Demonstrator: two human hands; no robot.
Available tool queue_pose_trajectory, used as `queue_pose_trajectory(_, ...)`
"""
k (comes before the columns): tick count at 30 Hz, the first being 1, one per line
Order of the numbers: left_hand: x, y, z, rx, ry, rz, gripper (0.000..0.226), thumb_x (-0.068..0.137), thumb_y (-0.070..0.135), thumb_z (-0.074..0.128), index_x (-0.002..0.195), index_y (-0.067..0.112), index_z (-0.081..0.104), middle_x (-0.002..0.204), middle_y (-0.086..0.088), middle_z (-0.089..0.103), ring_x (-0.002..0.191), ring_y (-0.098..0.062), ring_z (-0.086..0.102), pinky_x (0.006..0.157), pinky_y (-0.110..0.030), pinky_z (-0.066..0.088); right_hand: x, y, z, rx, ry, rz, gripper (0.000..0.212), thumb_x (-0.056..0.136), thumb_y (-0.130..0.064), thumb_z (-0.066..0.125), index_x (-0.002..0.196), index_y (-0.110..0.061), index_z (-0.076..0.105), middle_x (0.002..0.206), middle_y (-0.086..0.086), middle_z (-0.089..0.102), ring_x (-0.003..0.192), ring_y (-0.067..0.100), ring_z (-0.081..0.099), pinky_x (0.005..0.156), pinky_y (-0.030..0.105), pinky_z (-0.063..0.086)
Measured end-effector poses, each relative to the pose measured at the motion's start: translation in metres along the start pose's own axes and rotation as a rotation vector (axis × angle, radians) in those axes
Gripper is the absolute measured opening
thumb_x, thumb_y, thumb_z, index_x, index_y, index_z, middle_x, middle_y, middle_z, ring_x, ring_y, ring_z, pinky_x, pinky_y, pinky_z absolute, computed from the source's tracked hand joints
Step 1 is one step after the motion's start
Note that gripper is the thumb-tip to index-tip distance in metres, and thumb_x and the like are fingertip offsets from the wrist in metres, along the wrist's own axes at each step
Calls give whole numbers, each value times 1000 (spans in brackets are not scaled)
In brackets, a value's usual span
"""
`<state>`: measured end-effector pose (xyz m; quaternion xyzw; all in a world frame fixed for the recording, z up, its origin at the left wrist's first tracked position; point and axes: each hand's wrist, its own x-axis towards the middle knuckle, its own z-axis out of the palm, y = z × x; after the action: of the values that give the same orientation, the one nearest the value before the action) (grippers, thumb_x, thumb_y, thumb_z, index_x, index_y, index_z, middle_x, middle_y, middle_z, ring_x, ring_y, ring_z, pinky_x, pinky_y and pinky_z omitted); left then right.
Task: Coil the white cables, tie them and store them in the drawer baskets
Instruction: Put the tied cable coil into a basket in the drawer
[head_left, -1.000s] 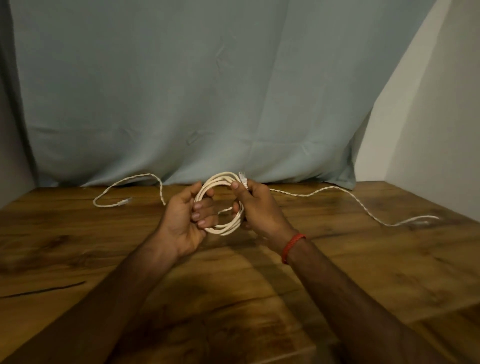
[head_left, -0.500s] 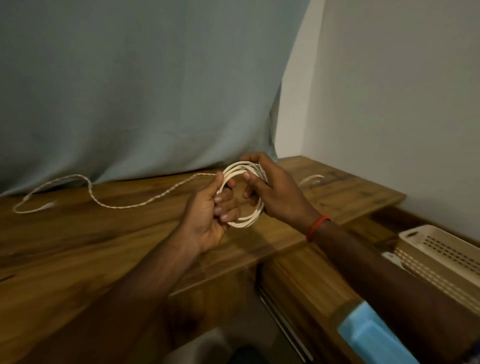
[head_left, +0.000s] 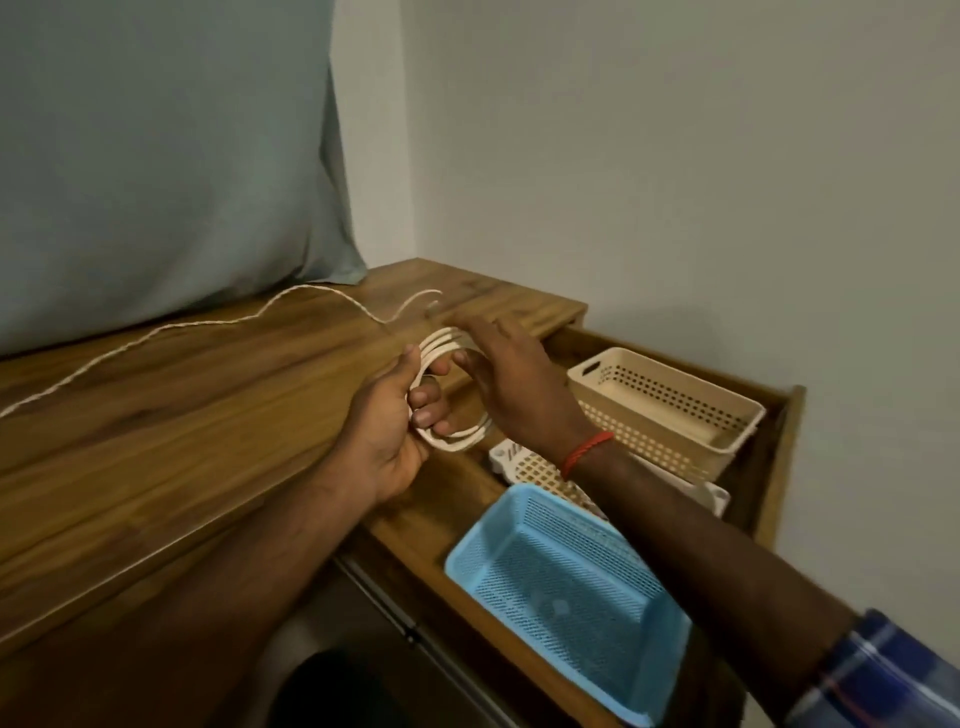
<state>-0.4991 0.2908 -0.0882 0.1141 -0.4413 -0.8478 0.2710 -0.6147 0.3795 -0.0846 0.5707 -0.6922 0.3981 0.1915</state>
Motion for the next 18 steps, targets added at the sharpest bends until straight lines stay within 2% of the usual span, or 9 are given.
queue_pose_trajectory(3,8,-20,16,34,-22,-35,42,107,38,37,85,9,59,49,5,36,41,-7,36,46,-23,39,-10,22,-16,-44,17,5,34,101,-19,52,134,-16,57,101,11,60,90,26,59,75,26,38)
queue_pose_trajectory(6,18,-35,23,198,-18,-55,39,103,40,46,96,9,69,60,0,52,56,-13,52,64,-31,47,-16,45,-28,-65,14,62,32,100,-19,51,132,-17,59,103,12,63,92,27,59,77,35,47)
queue_pose_trajectory(8,23,-43,26,342,-12,-68,34,99,41,54,102,12,71,71,-2,63,66,-17,60,67,-34,48,-20,61,-33,-73,23,95,32,98,-14,55,129,-18,60,106,10,65,95,24,60,80,33,46)
queue_pose_trajectory(10,26,-51,28,410,-11,-115,29,93,41,62,103,15,72,81,-3,70,73,-18,65,61,-32,52,-23,78,-38,-68,39,138,32,96,-9,58,126,-19,61,109,8,66,98,20,60,79,25,43)
queue_pose_trajectory(13,29,-61,33,370,-53,-195,37,81,38,73,106,10,72,90,-10,74,76,-21,70,61,-31,57,-27,98,-42,-69,80,194,23,99,-16,56,121,-18,63,109,7,68,97,19,61,80,31,48)
queue_pose_trajectory(15,32,-66,38,342,-63,-197,34,82,28,74,107,4,71,93,-15,75,76,-21,72,63,-29,60,-29,108,-45,-86,94,203,21,100,-17,55,119,-17,63,108,7,69,96,19,62,80,34,49)
queue_pose_trajectory(18,47,-76,54,391,8,-135,22,88,17,73,101,-1,70,97,-17,77,80,-19,74,66,-27,62,-31,125,-51,-93,123,257,22,100,-15,57,121,-14,63,108,8,70,92,15,60,76,27,42)
